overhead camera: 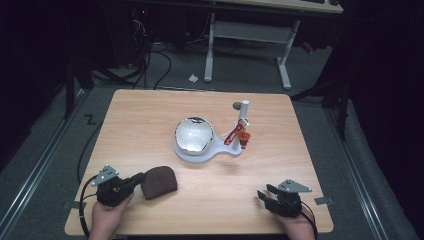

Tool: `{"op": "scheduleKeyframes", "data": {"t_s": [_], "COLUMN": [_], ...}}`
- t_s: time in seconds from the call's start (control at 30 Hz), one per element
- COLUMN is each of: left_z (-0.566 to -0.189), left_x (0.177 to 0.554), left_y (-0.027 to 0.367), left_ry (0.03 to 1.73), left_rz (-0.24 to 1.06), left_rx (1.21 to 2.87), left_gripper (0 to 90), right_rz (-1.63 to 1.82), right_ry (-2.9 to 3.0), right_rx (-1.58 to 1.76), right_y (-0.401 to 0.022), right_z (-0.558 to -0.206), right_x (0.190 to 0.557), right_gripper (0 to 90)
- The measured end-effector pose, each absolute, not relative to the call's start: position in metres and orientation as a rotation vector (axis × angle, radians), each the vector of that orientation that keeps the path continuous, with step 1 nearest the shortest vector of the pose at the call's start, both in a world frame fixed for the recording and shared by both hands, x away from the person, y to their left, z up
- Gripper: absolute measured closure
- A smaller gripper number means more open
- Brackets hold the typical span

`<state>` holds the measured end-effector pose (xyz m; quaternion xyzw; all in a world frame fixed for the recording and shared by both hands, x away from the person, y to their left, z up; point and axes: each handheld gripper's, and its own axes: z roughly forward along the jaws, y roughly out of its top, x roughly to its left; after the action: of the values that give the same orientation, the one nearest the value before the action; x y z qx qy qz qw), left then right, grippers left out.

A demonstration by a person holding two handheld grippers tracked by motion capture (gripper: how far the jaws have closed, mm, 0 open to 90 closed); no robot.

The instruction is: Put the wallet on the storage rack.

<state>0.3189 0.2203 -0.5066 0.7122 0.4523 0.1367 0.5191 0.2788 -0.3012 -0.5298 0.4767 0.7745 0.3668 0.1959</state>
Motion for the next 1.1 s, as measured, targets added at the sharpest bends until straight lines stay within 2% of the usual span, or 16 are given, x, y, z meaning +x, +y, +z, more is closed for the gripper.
{"op": "scheduleKeyframes", "data": {"t_s": [0.27,1.1], "left_z": [-0.490,-0.465], "left_x": [0.307,0.307], "left_y": [0.219,0.194], "left_ry": [1.032,0.965], "left_rz": [0.415,0.478], "left_rx": [1.663,1.650], "left_gripper": [87.6,87.6], "right_rz": [1.035,1.047], "right_ry": [2.160,2.153], "right_rx": [1.335,1.322], "right_y": [-0.301,-0.302], "right_z": [-0.529,-0.528], "right_x": [0.279,0.277], "right_gripper": [52.9,53.2]}}
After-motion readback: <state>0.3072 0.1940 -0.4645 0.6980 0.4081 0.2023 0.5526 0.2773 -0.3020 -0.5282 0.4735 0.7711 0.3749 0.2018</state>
